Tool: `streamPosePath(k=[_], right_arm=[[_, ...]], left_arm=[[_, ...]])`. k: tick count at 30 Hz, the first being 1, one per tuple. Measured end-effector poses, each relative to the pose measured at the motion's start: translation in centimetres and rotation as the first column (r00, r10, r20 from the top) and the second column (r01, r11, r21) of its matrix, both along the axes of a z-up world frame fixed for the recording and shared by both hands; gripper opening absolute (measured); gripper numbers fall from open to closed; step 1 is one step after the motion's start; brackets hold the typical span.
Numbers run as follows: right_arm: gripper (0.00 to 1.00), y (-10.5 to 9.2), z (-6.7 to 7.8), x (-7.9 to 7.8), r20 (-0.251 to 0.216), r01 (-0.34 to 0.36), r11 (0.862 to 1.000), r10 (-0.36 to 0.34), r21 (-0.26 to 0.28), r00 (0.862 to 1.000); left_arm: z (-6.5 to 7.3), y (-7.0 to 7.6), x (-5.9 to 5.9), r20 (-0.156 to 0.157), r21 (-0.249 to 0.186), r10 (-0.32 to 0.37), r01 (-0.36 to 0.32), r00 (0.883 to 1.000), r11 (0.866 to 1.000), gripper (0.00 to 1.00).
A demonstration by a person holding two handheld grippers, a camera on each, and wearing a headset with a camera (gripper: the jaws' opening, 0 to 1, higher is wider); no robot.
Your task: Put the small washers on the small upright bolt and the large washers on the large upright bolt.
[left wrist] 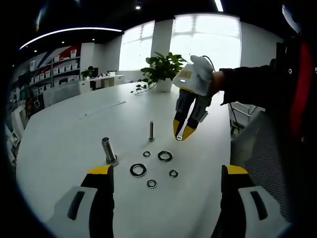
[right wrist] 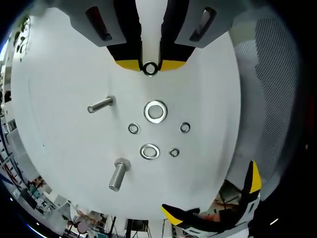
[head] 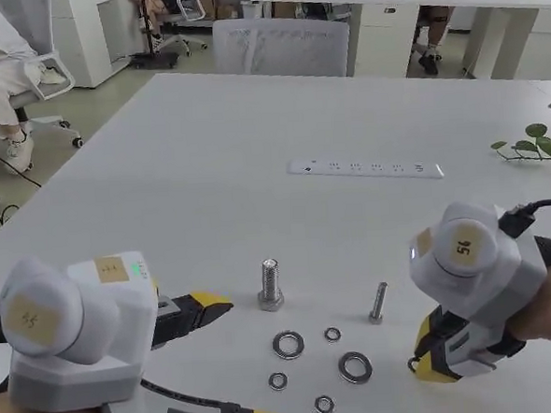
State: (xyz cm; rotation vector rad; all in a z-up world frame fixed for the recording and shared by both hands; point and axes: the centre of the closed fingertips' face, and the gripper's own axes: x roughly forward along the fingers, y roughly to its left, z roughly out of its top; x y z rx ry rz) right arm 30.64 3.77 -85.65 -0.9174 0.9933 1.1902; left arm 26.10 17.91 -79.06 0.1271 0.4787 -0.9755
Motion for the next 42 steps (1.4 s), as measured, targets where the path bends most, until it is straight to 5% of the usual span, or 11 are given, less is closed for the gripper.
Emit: streamPosePath(k=[26, 42], right_arm=[[0.14, 1.3, 5.7, 2.6, 0.113, 0.001, 0.998, -0.008, 0.064, 0.994], [0.14, 2.7, 6.6, 5.0, 0.138, -0.016, 0.998, 0.007, 0.064, 0.99]], left_arm=[[-0.1, -0.1, -0.1, -0.004, 0.002, 0.001, -0.001, 1.0, 1.0, 0.9], [-0.2, 0.0, 0.0, -0.007, 0.001, 0.001, -0.001, 1.0, 1.0, 0.89]])
